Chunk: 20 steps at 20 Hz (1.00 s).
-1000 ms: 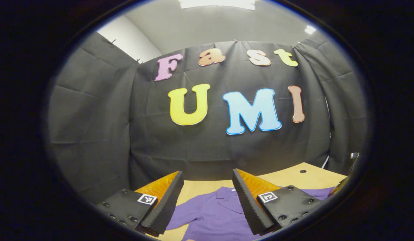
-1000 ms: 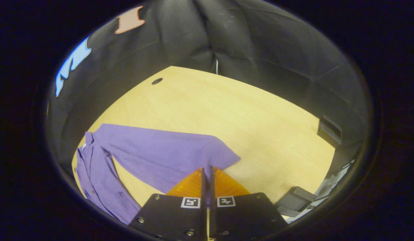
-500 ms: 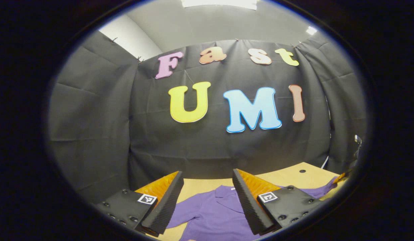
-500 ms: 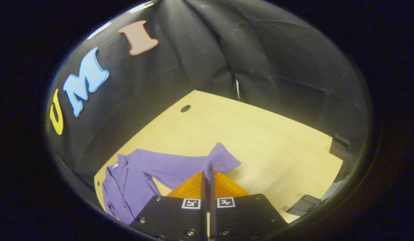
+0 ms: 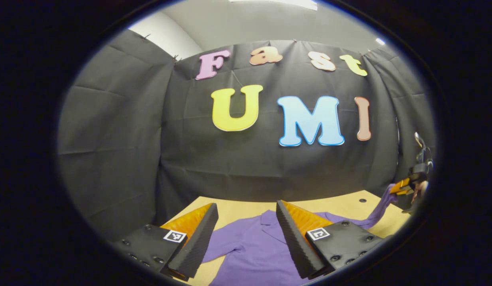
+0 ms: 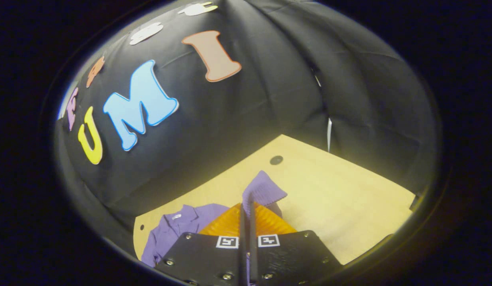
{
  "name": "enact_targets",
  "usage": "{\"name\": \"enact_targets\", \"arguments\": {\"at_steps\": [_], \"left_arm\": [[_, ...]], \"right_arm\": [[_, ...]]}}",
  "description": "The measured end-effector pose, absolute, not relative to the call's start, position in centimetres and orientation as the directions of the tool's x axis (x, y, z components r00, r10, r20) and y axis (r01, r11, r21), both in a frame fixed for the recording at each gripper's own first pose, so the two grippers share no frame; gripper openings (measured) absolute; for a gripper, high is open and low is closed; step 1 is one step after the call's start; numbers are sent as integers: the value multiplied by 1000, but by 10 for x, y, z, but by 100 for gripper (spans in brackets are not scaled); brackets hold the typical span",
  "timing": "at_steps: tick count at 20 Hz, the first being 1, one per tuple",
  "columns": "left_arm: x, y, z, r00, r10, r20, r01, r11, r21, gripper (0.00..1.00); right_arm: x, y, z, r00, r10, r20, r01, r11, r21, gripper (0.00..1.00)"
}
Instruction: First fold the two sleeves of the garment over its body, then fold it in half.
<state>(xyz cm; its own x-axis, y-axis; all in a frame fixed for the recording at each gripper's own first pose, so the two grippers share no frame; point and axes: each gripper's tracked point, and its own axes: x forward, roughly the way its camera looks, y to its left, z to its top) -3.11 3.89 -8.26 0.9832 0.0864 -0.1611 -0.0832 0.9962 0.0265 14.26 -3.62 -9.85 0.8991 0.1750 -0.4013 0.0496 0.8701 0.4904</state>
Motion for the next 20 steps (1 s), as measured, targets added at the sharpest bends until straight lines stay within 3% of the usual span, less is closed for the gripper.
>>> {"name": "enact_targets", "arguments": {"at_steps": [9, 20], "left_arm": [[-43, 83, -101, 970, 155, -187, -154, 988, 22, 95], [-83, 133, -113, 944, 248, -216, -247, 968, 30, 95]], "right_arm": [[174, 84, -37, 891, 353, -284, -192, 862, 469, 3], [145, 268, -75, 710, 607, -358, -465, 785, 410, 3]]}}
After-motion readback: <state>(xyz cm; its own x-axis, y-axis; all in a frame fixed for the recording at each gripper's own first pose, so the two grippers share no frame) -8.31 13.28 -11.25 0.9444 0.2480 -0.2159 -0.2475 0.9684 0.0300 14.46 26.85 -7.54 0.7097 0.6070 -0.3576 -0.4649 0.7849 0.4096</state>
